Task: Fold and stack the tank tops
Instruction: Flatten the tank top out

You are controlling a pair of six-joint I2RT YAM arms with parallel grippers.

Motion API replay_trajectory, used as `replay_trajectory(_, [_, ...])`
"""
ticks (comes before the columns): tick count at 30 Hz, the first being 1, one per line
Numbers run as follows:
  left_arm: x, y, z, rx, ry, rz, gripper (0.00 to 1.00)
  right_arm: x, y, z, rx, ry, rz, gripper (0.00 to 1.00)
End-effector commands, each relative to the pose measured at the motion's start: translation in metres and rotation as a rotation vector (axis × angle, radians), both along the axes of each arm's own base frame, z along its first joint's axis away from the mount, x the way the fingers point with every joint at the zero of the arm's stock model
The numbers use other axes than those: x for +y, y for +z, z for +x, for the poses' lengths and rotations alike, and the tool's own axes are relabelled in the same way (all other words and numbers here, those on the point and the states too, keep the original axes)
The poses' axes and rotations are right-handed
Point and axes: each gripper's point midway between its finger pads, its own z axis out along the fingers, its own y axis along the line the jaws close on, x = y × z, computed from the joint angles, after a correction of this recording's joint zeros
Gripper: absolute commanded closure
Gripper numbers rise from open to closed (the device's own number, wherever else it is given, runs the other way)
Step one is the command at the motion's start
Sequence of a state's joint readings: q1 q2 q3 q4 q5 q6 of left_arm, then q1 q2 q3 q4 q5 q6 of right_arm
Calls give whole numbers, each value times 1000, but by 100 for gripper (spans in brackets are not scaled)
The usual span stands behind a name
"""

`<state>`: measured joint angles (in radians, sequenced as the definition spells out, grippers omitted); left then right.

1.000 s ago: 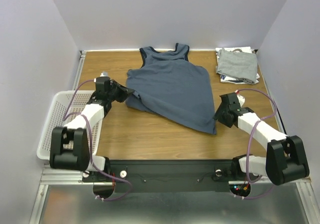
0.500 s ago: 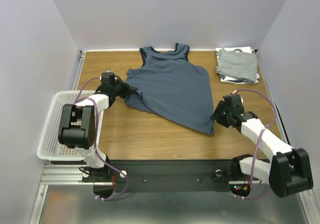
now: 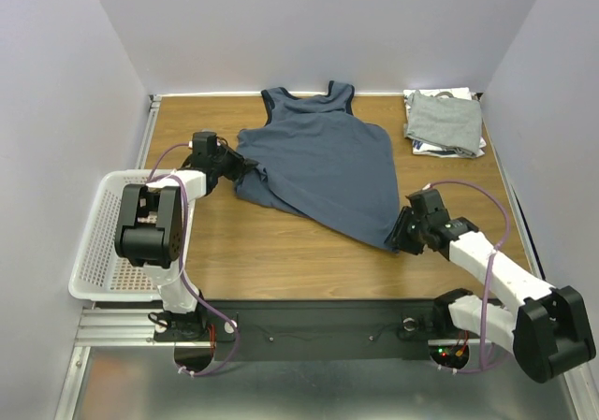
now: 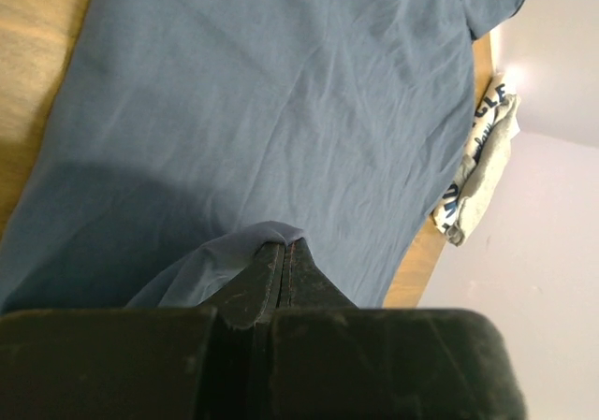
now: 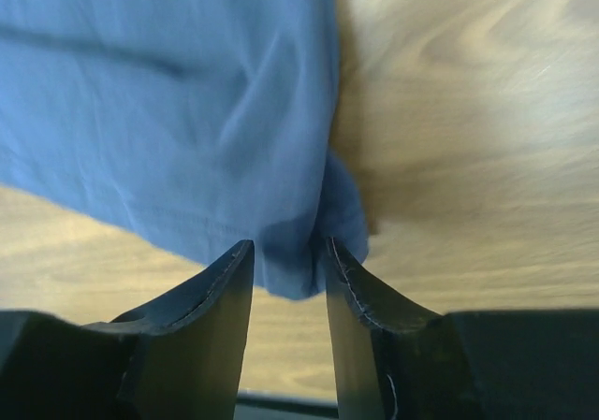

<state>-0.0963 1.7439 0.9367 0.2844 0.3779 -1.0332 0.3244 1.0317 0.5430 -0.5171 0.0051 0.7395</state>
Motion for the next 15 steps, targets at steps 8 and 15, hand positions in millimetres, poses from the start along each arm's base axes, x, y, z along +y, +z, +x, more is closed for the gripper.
replay_trajectory(8, [1, 25, 19, -66, -10, 6, 100, 4, 3, 26, -27, -21, -72, 88])
replay_trajectory(15, [8, 22, 17, -55, -16, 35, 100, -6, 38, 75, -123, -43, -196, 99])
